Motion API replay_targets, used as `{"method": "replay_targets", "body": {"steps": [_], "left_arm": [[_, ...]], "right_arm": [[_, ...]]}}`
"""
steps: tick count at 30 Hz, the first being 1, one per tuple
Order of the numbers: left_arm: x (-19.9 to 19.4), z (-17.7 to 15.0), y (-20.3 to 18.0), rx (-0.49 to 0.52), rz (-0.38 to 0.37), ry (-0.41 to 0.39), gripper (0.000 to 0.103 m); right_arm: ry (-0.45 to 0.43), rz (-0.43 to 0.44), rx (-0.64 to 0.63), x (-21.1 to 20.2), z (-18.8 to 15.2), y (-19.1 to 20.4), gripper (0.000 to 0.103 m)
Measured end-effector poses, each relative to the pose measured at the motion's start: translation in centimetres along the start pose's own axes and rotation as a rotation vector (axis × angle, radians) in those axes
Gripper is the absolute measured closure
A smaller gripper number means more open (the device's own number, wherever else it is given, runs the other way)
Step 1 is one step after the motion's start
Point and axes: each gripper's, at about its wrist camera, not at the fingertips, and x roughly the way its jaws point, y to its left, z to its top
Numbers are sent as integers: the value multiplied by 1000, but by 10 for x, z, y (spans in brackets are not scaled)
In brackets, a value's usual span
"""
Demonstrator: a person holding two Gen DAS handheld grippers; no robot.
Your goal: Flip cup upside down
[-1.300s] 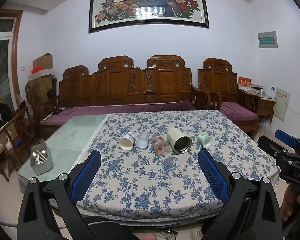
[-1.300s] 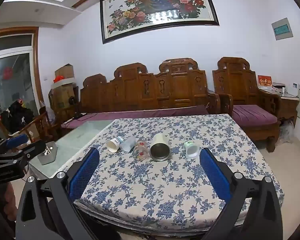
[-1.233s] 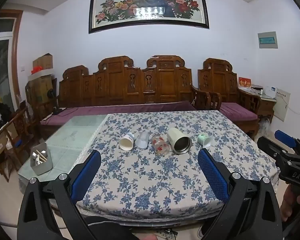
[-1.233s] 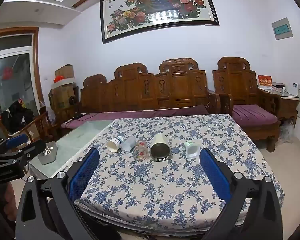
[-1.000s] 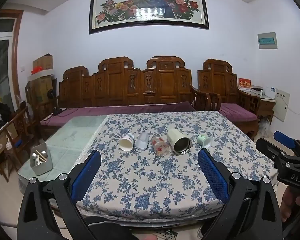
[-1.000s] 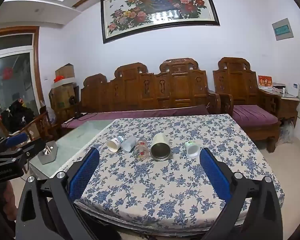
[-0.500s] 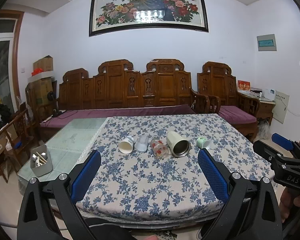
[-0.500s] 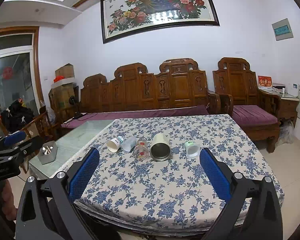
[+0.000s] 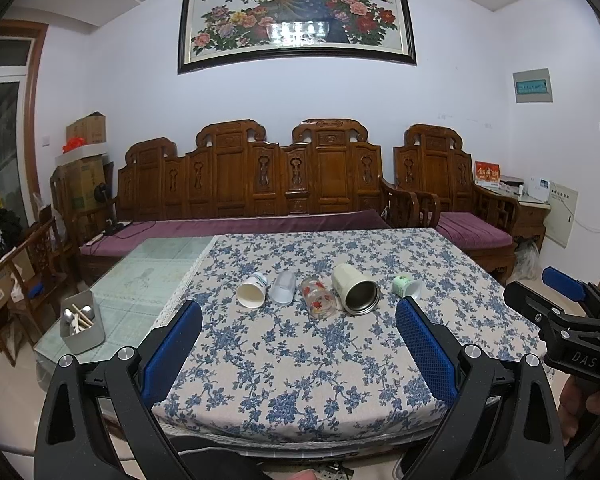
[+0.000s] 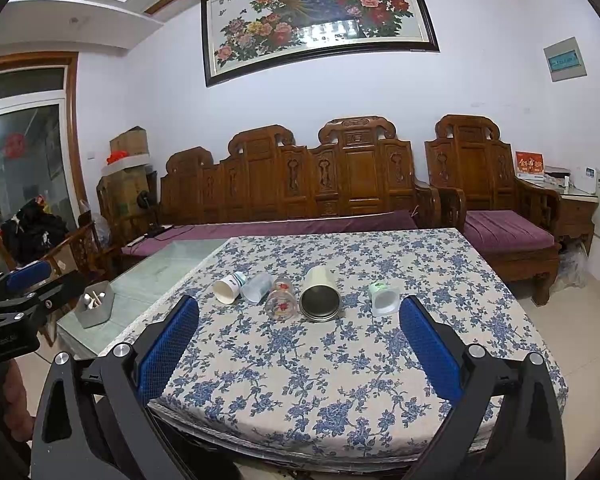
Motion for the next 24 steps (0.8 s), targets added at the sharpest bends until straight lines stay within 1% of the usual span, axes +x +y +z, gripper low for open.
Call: {"method": "replay_targets", "body": {"steps": [24], "left_arm": [[-2, 2, -1, 1, -1, -3, 9]], "right_arm": [[-1, -2, -1, 0, -1, -1, 2]]}}
